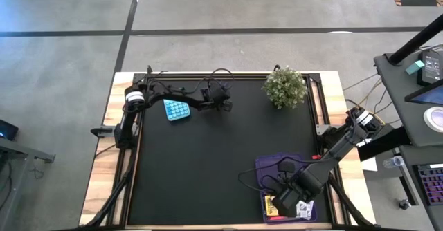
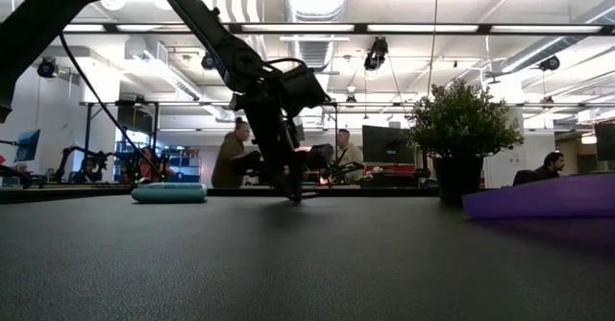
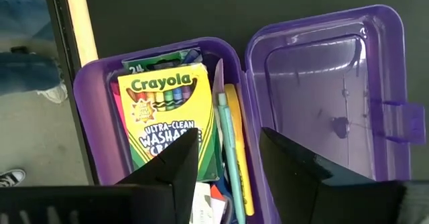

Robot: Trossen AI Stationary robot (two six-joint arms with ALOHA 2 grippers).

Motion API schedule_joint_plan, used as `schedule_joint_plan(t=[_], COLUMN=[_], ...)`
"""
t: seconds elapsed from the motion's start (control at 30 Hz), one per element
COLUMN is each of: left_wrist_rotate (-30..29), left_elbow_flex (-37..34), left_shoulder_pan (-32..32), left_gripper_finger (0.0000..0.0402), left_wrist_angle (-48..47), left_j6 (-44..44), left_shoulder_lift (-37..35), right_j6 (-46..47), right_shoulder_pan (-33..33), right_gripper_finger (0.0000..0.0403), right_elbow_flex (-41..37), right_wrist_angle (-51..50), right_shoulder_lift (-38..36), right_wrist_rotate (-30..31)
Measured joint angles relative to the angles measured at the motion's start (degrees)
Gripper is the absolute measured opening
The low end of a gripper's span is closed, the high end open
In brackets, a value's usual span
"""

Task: Pack school essentials
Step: Put the blue pen into the purple supply box

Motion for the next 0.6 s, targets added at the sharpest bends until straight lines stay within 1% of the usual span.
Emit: schedule_joint_plan(t=[0.07, 0.1, 0.2, 0.33, 0.4, 0.5, 0.6], left_wrist_rotate=[0.38, 0.46, 0.86, 2.81, 4.34, 7.53, 7.83], left_elbow_flex=[0.01, 0.01, -0.01, -0.09, -0.30, -0.79, -1.76], left_shoulder_pan=[0.14, 0.14, 0.15, -0.08, -0.61, -2.31, -3.96], left_gripper_finger=[0.0022, 0.0015, 0.0015, 0.0017, 0.0017, 0.0017, 0.0017], left_wrist_angle=[-0.38, -0.44, -0.56, -1.23, -2.12, -3.20, -3.45], left_j6=[0.00, 0.00, 0.02, 0.28, 1.37, 4.23, 5.15], left_shoulder_lift=[-0.02, -0.03, -0.12, -1.05, -2.14, -4.54, -8.42], right_j6=[0.24, 0.70, 3.52, 4.62, 4.46, 3.82, 3.53], right_shoulder_pan=[0.00, 0.00, 0.00, 0.44, 1.04, 2.01, 2.87], right_gripper_finger=[0.0147, 0.0146, 0.0141, 0.0132, 0.0129, 0.0124, 0.0123], right_elbow_flex=[0.00, 0.00, 0.00, 0.00, -0.02, -0.02, -0.02], right_wrist_angle=[0.11, 0.15, 0.15, 0.37, 1.19, 3.19, 5.00], right_shoulder_lift=[0.02, 0.02, 0.02, -0.21, -0.49, -1.30, -2.22], right_wrist_rotate=[0.01, 0.01, 0.02, 0.66, 3.16, 8.68, 14.99])
